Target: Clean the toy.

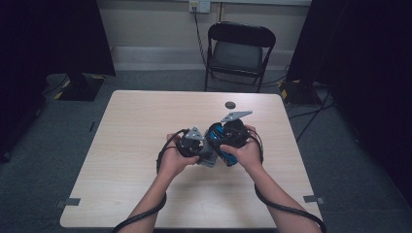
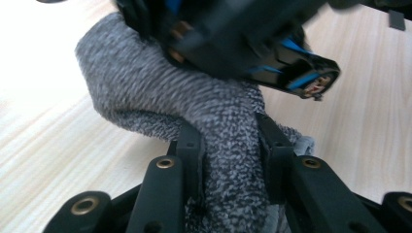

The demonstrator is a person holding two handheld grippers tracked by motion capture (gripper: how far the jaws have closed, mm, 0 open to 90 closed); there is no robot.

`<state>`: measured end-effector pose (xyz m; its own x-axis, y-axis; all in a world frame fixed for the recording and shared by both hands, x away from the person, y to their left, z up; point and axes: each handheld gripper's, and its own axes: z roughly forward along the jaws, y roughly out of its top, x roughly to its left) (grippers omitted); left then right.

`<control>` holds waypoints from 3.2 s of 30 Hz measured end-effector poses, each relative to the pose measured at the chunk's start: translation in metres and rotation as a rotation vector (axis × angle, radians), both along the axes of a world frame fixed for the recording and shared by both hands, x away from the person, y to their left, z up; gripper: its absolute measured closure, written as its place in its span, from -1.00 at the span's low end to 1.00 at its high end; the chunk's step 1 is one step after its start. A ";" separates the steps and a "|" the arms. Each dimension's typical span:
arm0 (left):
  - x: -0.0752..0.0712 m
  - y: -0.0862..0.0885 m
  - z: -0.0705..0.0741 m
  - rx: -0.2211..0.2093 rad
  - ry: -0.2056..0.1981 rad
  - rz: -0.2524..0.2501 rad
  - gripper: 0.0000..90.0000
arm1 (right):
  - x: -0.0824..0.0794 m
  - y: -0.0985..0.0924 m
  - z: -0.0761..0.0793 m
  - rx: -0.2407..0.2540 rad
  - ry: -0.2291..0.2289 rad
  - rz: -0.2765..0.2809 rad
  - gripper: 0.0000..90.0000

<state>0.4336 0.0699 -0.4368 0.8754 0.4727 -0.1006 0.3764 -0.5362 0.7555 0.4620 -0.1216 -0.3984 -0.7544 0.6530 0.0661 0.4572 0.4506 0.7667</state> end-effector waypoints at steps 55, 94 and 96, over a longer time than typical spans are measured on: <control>-0.033 -0.052 -0.014 0.088 -0.016 -0.209 0.51 | 0.023 -0.010 0.018 0.013 0.018 -0.102 -0.43; 0.001 0.020 0.016 0.038 -0.032 0.012 0.50 | -0.010 -0.040 0.002 0.026 -0.019 -0.017 -0.44; 0.002 0.019 0.016 0.045 -0.034 0.013 0.50 | -0.012 -0.039 -0.002 0.017 -0.015 -0.007 -0.44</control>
